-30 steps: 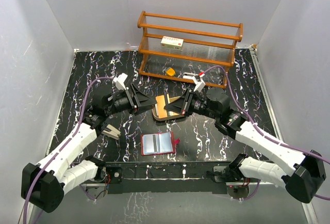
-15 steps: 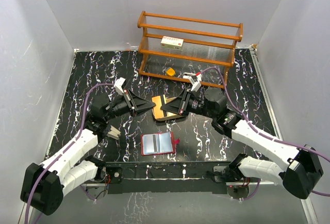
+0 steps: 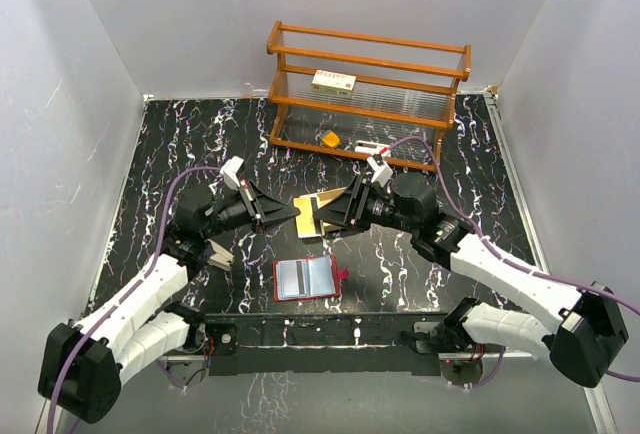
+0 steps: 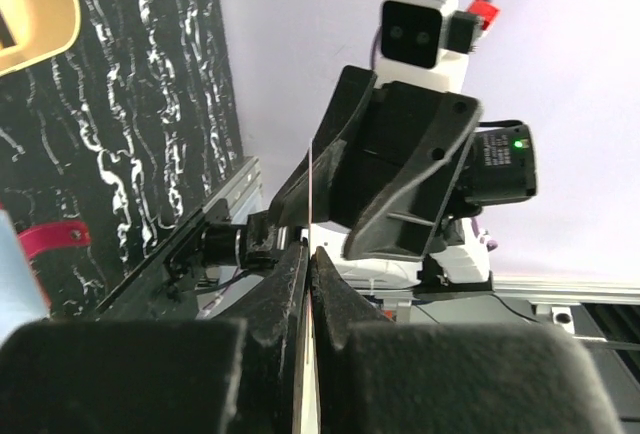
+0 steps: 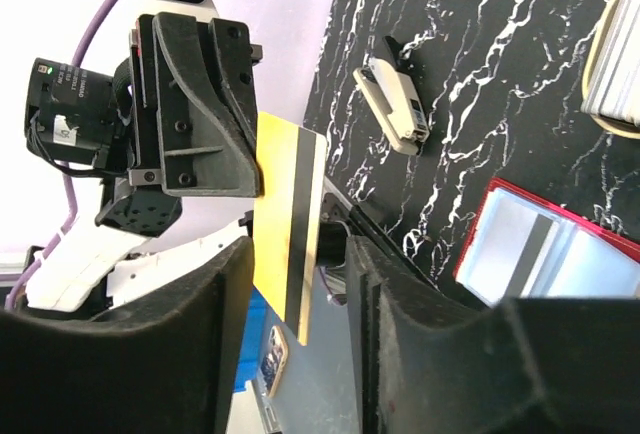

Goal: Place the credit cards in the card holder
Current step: Pick up the credit card from the storage box, then insert the credit card into the card holder.

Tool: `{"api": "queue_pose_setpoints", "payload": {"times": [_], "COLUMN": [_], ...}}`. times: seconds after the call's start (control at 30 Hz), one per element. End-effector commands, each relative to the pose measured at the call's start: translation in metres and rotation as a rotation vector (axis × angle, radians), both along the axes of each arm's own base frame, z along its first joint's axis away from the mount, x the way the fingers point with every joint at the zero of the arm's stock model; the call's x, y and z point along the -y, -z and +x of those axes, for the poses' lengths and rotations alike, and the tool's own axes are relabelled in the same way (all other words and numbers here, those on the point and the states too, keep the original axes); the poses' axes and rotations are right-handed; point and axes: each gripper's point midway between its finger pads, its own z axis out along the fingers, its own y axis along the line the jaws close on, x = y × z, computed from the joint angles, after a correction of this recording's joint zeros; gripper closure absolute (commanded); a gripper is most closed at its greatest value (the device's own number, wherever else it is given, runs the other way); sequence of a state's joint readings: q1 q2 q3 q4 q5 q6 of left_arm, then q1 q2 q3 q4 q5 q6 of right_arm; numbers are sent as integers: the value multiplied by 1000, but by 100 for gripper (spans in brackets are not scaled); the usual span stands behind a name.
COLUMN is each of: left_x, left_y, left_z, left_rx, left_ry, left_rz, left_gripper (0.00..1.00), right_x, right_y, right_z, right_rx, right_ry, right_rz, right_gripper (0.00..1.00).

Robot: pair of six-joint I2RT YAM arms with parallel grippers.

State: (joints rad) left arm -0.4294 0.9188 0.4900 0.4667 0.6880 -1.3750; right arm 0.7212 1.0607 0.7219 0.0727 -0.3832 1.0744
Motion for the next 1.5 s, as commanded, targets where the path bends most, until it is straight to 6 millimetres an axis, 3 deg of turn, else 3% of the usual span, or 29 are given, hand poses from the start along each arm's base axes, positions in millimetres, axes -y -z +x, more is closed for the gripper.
{"api": "queue_pose_setpoints", "payload": {"times": [0.0,0.2,0.33,0.63,0.83,0.97,1.1,1.33,1.47], "left_x": [-5,-20,-35,-44,-41,-40,-37,-28,-26], "left_y": [11,47,83,139,162,176,178,178,181], "left_z": [-12,-22,-29,-41,-54,-61,-59,-57,-56], "left_rx": [26,-19,-75,-184,-229,-256,-252,-253,-243], "left_ry": [32,11,-3,9,45,64,65,81,89], "left_rz": [121,292,436,504,475,452,431,369,382], "left_gripper": [100,100,100,100,100,100,100,100,100], "right_x": [11,43,60,75,60,50,38,9,1], "right_y": [-8,28,59,116,128,126,130,148,152], "right_z": [-2,3,0,-15,-25,-25,-26,-39,-33], "right_rx": [45,35,-13,-75,-98,-72,-71,-54,-42], "right_ry": [41,147,167,123,52,34,19,-47,-40], "right_rz": [-20,-229,-384,-523,-502,-481,-492,-570,-588], "right_gripper": [57,54,53,50,56,64,71,73,74]}}
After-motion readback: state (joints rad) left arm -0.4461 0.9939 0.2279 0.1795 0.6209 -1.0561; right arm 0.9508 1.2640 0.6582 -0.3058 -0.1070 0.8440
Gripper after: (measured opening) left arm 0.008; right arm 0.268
